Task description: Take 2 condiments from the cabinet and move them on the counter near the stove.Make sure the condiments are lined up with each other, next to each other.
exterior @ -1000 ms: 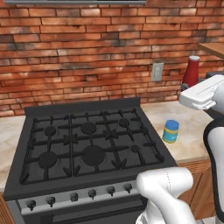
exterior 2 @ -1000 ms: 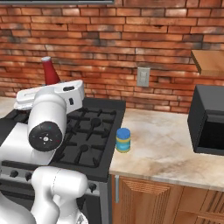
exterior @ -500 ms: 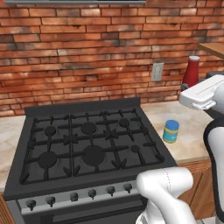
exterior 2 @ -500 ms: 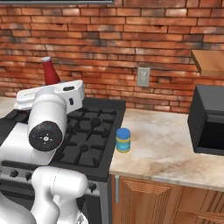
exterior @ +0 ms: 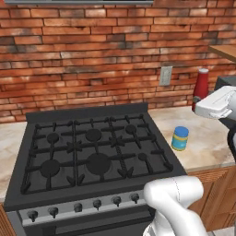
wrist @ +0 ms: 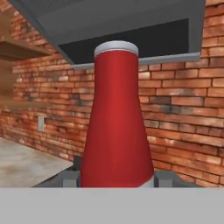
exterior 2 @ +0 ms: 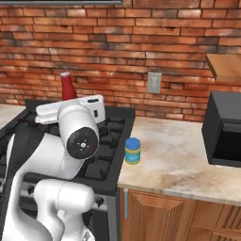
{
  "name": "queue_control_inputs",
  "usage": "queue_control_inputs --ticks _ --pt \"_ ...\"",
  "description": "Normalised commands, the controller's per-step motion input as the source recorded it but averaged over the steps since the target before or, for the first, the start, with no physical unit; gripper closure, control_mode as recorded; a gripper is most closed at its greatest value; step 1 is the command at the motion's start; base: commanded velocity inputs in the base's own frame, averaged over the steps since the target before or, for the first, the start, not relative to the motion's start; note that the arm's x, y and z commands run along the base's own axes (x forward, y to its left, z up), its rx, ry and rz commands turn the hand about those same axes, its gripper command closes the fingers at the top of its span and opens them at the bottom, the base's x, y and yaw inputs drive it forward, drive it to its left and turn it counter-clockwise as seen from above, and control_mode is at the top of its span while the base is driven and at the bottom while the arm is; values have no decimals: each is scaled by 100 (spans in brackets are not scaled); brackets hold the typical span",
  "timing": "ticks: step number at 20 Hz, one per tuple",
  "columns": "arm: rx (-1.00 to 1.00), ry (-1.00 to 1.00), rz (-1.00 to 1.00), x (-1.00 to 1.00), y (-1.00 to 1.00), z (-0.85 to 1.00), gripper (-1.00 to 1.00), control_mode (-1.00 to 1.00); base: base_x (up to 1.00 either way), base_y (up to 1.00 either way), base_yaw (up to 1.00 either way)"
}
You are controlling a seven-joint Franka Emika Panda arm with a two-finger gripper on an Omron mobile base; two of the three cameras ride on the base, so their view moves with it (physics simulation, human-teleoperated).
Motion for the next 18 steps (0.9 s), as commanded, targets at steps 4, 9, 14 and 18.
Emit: queue_control_inputs --ticks 4,9,14,18 --pt "0 9 18 18 -39 -23 100 -100 0 0 0" --pt "0 5 20 27 -57 -27 100 -100 0 0 0" --pt "1 -2 17 18 -59 -28 100 -100 0 0 0" --pt "1 0 26 1 -38 -32 100 -100 0 0 0"
